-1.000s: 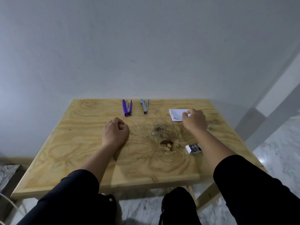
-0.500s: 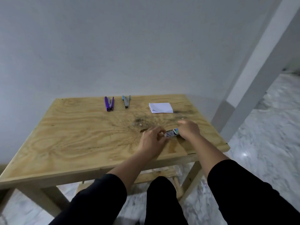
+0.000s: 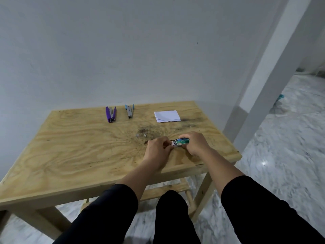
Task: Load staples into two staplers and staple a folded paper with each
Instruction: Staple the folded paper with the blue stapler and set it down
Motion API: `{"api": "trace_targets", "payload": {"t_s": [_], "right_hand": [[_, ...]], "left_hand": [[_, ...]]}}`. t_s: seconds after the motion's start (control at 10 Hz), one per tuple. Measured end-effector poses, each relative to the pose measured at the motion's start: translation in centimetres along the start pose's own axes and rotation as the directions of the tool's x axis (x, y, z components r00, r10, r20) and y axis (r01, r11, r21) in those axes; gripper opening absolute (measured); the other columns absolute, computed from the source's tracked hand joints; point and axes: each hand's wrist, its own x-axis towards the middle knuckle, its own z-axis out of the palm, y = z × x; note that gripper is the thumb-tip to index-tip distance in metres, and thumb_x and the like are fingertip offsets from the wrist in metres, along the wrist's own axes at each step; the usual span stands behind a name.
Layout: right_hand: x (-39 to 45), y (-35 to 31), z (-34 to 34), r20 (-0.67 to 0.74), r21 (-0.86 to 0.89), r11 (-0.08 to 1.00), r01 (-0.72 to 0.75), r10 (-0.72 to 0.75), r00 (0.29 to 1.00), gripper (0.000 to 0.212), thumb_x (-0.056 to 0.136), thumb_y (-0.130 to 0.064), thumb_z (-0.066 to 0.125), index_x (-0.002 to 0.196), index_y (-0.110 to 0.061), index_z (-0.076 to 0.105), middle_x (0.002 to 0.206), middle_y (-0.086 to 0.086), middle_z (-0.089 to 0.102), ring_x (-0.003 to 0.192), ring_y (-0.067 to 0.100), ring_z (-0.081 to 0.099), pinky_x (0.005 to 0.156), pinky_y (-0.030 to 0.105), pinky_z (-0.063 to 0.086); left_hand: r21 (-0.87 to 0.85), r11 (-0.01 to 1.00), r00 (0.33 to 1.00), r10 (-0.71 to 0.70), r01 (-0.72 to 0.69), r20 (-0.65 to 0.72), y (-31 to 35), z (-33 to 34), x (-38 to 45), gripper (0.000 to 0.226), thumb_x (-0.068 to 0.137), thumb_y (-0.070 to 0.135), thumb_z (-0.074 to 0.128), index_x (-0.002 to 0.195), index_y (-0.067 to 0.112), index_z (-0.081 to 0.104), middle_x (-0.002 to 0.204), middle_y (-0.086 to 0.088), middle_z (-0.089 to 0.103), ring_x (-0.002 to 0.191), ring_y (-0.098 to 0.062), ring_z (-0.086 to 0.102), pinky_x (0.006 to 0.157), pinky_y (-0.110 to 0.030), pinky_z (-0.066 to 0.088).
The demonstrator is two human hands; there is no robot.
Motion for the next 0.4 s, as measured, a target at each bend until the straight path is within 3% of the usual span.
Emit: {"api": "trace_targets", "payload": {"t_s": [0.2, 0.3, 0.4], "right_hand": [[0.08, -0.95, 0.43, 0.025, -0.011, 0.997, 0.079, -0.079, 0.997, 0.034, 0.083, -0.008, 0.063, 0.114, -0.022, 0.067, 0.123, 0.006, 0.061, 0.111, 0.022, 0.055, 0.082, 0.019, 0.035], [0.20, -0.94, 0.42, 0.043, -0.024, 0.995, 0.097, -0.096, 0.994, 0.035, 0.083, -0.008, 0.064, 0.115, -0.021, 0.067, 0.125, 0.005, 0.061, 0.113, 0.021, 0.054, 0.085, 0.021, 0.037], [0.49, -1.24, 0.75, 0.030, 0.006, 0.996, 0.090, -0.090, 0.996, 0.035, 0.083, -0.007, 0.063, 0.116, -0.019, 0.066, 0.126, 0.004, 0.060, 0.114, 0.020, 0.054, 0.084, 0.018, 0.035]], "left_hand": [[-0.029, 0.999, 0.999, -0.037, 0.038, 0.017, -0.14, 0.07, 0.30, 0.008, 0.081, 0.022, 0.069, 0.086, 0.016, 0.072, 0.090, -0.003, 0.071, 0.089, -0.017, 0.060, 0.083, -0.028, 0.048], [-0.052, 0.997, 0.998, -0.059, 0.060, 0.011, -0.34, 0.16, 0.52, 0.005, 0.079, 0.019, 0.070, 0.080, 0.015, 0.069, 0.083, 0.000, 0.067, 0.075, -0.010, 0.051, 0.067, -0.018, 0.036], [-0.096, 0.993, 0.997, -0.073, 0.073, 0.011, -0.33, 0.11, 0.71, 0.007, 0.077, 0.017, 0.071, 0.079, 0.014, 0.066, 0.080, 0.002, 0.062, 0.073, -0.009, 0.049, 0.065, -0.019, 0.034]]}}
